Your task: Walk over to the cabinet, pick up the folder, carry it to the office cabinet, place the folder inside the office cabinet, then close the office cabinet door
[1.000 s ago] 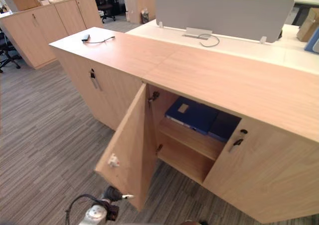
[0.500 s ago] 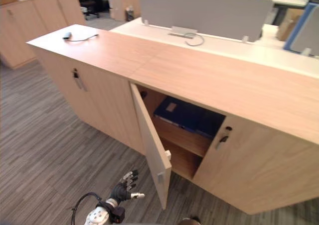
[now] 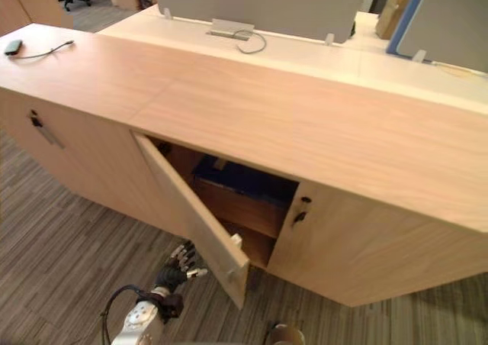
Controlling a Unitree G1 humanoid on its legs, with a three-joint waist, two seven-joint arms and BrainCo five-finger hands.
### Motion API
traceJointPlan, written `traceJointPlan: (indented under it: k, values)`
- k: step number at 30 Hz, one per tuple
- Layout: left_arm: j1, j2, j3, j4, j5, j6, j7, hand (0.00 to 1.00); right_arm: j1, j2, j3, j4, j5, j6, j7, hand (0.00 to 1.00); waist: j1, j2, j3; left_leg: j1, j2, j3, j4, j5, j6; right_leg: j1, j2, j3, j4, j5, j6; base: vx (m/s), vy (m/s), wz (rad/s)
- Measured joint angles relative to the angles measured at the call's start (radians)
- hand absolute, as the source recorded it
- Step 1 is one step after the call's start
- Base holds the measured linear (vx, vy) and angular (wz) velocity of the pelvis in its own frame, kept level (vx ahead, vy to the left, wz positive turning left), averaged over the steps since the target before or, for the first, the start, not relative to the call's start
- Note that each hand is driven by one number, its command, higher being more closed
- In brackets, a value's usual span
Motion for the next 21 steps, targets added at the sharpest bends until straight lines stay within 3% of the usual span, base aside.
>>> traceJointPlan:
  k: [1,2,3,4,5,7,8,9,10,11,12,15,21]
  values:
    - [0.01,-0.006,0.03,0.026,-0.017,0.0,0.006,0.0,0.002,-0.004,0.006,0.001,0.018,0.0,-0.01,0.0,0.005,-0.001,0.01,-0.032,0.032,-0.032,0.119,0.049,0.047,0.053,0.025,0.013,-0.035,-0.007,-0.019,0.23,-0.269,-0.34]
    - [0.012,-0.014,0.042,0.044,-0.03,0.0,0.016,0.0,0.0,-0.011,0.011,-0.001,0.029,0.0,-0.017,0.0,0.02,-0.001,0.017,-0.077,0.022,-0.106,0.242,0.018,-0.003,0.081,0.029,0.031,-0.052,-0.011,-0.025,0.22,-0.226,-0.54]
    - [0.016,-0.027,0.044,0.059,-0.042,0.0,0.031,0.0,-0.01,-0.022,0.019,-0.001,0.03,-0.001,-0.029,0.0,0.04,0.001,0.019,-0.136,-0.037,-0.184,0.366,-0.093,-0.045,0.103,0.03,0.06,-0.072,-0.015,-0.032,0.17,-0.119,-0.63]
    - [0.016,-0.038,0.048,0.077,-0.051,-0.003,0.042,0.0,-0.024,-0.027,0.025,-0.002,0.033,-0.004,-0.035,0.0,0.055,-0.001,0.022,-0.178,-0.106,-0.22,0.407,-0.168,-0.047,0.127,0.03,0.079,-0.088,-0.015,-0.033,0.12,-0.037,-0.58]
    - [0.017,-0.045,0.055,0.086,-0.06,-0.005,0.044,0.0,-0.033,-0.027,0.026,-0.002,0.034,-0.007,-0.037,0.0,0.06,-0.002,0.024,-0.191,-0.137,-0.225,0.401,-0.191,-0.048,0.138,0.031,0.088,-0.094,-0.015,-0.034,0.12,0.001,-0.51]
    - [0.025,-0.078,0.112,0.115,-0.071,-0.012,0.072,0.0,-0.072,-0.023,0.03,-0.006,0.039,-0.015,-0.042,0.0,0.078,-0.005,0.034,-0.214,-0.258,-0.262,0.284,-0.246,-0.053,0.175,0.032,0.139,-0.098,-0.016,-0.034,0.12,0.083,-0.66]
    - [0.027,-0.083,0.129,0.118,-0.07,-0.013,0.081,0.0,-0.08,-0.018,0.031,-0.011,0.04,-0.017,-0.044,0.0,0.082,-0.005,0.037,-0.211,-0.286,-0.285,0.231,-0.249,-0.054,0.183,0.032,0.155,-0.098,-0.016,-0.033,0.11,0.153,-0.76]
    - [0.028,-0.093,0.162,0.118,-0.07,-0.019,0.094,0.0,-0.085,-0.009,0.041,-0.031,0.04,-0.02,-0.046,0.0,0.092,0.0,0.043,-0.206,-0.327,-0.327,0.11,-0.24,-0.054,0.192,0.033,0.173,-0.09,-0.017,-0.031,0.08,0.145,-0.55]
    - [0.027,-0.095,0.176,0.117,-0.07,-0.025,0.1,0.0,-0.083,-0.002,0.046,-0.049,0.04,-0.021,-0.047,0.0,0.095,0.004,0.048,-0.2,-0.336,-0.343,0.044,-0.21,-0.058,0.192,0.036,0.182,-0.082,-0.021,-0.023,0.08,0.194,-0.64]
    - [0.023,-0.096,0.212,0.119,-0.07,-0.035,0.113,0.0,-0.081,0.022,0.05,-0.072,0.04,-0.025,-0.052,0.0,0.108,-0.006,0.063,-0.171,-0.353,-0.342,0.013,-0.158,-0.043,0.196,0.024,0.209,-0.065,-0.038,0.004,0.08,0.195,-0.36]
    - [0.022,-0.096,0.242,0.115,-0.07,-0.043,0.123,0.0,-0.06,0.049,0.072,-0.093,0.043,-0.028,-0.052,0.0,0.108,-0.026,0.061,-0.162,-0.376,-0.334,-0.009,-0.158,-0.043,0.197,0.006,0.208,-0.068,-0.043,0.013,0.07,0.187,-0.28]
    - [0.036,-0.103,0.285,0.112,-0.07,-0.052,0.13,0.0,-0.032,0.065,0.106,-0.131,0.047,-0.032,-0.054,0.0,0.112,-0.052,0.061,-0.119,-0.41,-0.292,-0.083,-0.139,-0.016,0.212,-0.038,0.21,-0.101,-0.033,0.03,0.06,0.162,-0.16]
    - [0.059,-0.108,0.273,0.133,-0.072,-0.054,0.127,0.0,0.025,0.075,0.135,-0.167,0.046,-0.038,-0.052,0.0,0.111,-0.064,0.025,-0.011,-0.431,-0.238,-0.294,-0.051,-0.024,0.241,-0.041,0.225,-0.212,0.018,0.059,0.07,-0.003,-0.26]
